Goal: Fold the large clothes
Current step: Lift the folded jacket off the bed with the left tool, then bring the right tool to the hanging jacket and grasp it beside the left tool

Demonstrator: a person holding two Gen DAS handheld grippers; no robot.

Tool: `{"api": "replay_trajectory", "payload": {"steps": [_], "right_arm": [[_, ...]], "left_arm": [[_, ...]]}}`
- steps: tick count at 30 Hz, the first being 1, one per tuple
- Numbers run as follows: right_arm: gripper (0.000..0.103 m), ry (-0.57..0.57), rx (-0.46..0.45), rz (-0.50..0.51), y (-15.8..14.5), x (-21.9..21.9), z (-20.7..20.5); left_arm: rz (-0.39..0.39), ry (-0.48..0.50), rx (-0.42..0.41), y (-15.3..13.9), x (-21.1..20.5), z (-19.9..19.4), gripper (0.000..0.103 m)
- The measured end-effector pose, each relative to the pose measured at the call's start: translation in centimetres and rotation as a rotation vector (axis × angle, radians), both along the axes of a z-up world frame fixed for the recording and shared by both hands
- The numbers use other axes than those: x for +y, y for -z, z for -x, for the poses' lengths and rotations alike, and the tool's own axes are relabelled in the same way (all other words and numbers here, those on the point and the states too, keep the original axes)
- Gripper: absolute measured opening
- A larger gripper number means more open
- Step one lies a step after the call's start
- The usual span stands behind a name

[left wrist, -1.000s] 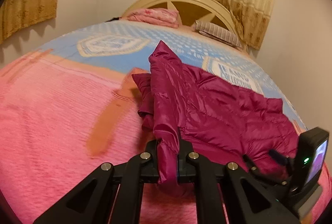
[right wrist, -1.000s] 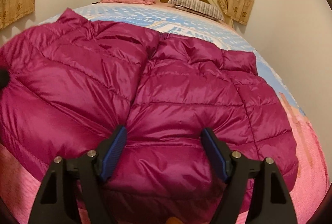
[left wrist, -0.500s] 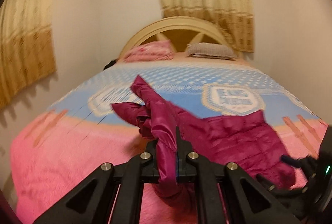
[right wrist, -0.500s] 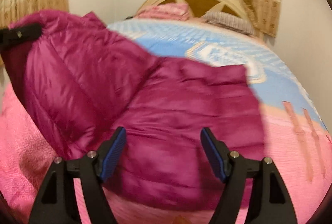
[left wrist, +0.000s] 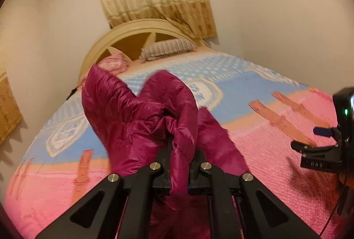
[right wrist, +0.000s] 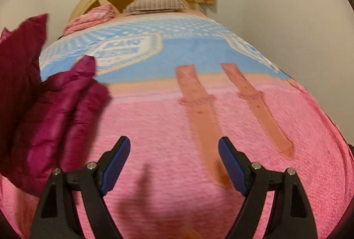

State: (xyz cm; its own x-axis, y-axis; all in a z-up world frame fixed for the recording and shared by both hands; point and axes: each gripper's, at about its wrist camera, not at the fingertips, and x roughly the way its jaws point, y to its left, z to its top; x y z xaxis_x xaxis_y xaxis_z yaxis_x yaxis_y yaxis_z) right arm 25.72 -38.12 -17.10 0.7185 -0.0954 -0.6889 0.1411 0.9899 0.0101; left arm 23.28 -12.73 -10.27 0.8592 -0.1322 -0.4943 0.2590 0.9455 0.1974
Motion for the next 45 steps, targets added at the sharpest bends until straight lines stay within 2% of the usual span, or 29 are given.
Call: {"api": "replay_trajectory", "payload": {"steps": [9, 16, 25, 28, 30, 37, 38, 39, 41, 45], "right_arm": [[0.084, 0.006, 0.039, -0.020, 1.1, -1.6, -0.4], [0.084, 0.043, 0.079, -0.017, 2.7, -2.7, -1.0], [0.084, 0.055, 0.099, 0.000, 3.6, -3.0, -1.1], [0.084, 0.056, 0.101, 0.007, 3.7, -2.9, -1.1], [0.085, 0.055, 0.103, 0.005, 3.7, -2.9, -1.1], [0.089, 0.044, 0.108, -0.006, 3.9, -3.1, -1.2], [0.089, 0.042, 0.109, -0.005, 3.9, -3.1, -1.2], [0.089, 0.041, 0.109, -0.005, 3.9, -3.1, -1.2], [0.089, 0.042, 0.108, -0.005, 3.9, -3.1, -1.2], [0.089, 0.048, 0.108, 0.016, 3.7, -2.7, -1.1]], "left_arm": [[-0.039, 0.105, 0.083, 4.0, -4.5, 0.1, 0.006], [-0.120, 0.149, 0.115, 7.0, -6.3, -0.2, 0.007], [-0.144, 0.141, 0.133, 6.8, -7.2, -0.2, 0.013], [-0.161, 0.148, 0.125, 6.3, -7.9, 0.4, 0.026], [-0.155, 0.165, 0.115, 5.7, -8.2, 1.4, 0.043], [-0.109, 0.200, 0.027, 1.8, -6.3, 6.1, 0.048], [-0.093, 0.203, 0.009, 1.2, -5.4, 6.8, 0.053], [-0.084, 0.184, -0.015, 0.6, -4.1, 7.5, 0.062], [-0.066, 0.110, -0.047, -0.2, -1.3, 7.6, 0.070], [-0.026, -0.102, -0.029, -0.7, 5.7, 4.7, 0.071]]}}
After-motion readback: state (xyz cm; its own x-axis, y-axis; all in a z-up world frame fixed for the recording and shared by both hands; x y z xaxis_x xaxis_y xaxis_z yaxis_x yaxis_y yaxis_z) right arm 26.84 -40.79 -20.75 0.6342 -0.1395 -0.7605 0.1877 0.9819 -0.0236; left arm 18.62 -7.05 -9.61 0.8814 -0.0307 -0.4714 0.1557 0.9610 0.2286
